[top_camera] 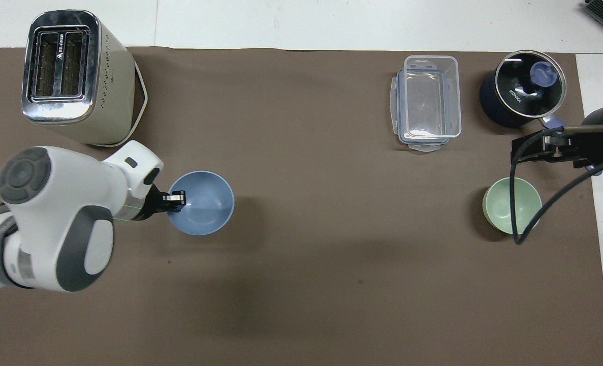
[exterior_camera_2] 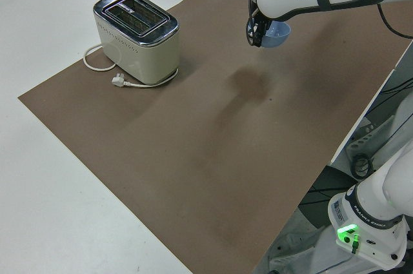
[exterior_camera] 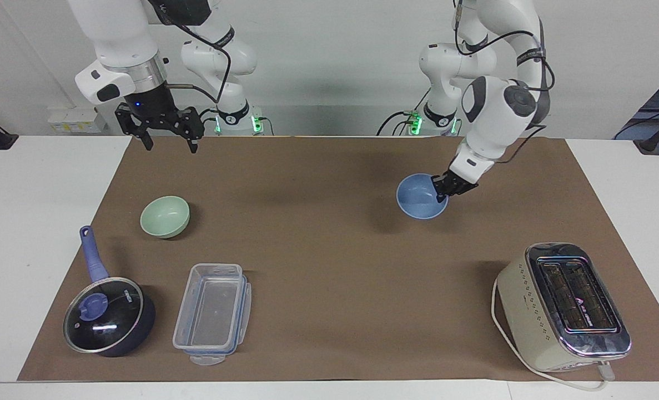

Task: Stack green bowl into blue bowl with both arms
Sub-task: 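Drag the blue bowl toward the table center with the left gripper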

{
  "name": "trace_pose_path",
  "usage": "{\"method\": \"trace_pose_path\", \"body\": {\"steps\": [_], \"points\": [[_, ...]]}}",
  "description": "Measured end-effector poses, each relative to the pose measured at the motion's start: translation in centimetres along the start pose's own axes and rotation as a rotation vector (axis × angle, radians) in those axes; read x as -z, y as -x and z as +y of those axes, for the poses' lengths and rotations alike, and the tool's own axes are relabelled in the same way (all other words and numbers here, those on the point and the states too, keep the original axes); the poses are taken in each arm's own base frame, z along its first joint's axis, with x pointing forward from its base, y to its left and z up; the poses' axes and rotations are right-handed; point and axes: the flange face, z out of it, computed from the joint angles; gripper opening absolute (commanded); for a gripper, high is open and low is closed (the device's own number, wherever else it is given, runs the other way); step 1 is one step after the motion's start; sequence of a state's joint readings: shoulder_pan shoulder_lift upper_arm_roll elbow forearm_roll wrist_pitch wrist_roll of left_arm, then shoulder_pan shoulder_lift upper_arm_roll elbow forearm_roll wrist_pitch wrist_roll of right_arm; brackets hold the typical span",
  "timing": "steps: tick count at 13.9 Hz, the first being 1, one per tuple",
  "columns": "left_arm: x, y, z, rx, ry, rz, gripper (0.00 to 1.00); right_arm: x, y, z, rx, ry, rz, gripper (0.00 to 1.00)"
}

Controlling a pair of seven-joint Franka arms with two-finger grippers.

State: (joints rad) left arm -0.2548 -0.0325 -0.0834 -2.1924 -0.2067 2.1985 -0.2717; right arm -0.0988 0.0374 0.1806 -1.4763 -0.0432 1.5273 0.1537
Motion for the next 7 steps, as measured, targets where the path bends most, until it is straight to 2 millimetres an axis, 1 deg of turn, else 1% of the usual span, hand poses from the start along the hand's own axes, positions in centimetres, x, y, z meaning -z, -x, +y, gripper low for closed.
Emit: {"method": "trace_pose_path", "body": {"steps": [3,6,7], "points": [[-4.5,3.6,4.7,-0.017,-0.001,0.015,0.0,0.0,0.0,0.0,0.0,0.0,0.0,1.0],[-8.6,7.1,8.1,-0.015,0.008,0.047,0.0,0.0,0.0,0.0,0.0,0.0,0.0,1.0],[-9.7,8.3,9.1,-0.015,0.009,0.05,0.36,0.0,0.0,0.0,0.0,0.0,0.0,1.0]]}}
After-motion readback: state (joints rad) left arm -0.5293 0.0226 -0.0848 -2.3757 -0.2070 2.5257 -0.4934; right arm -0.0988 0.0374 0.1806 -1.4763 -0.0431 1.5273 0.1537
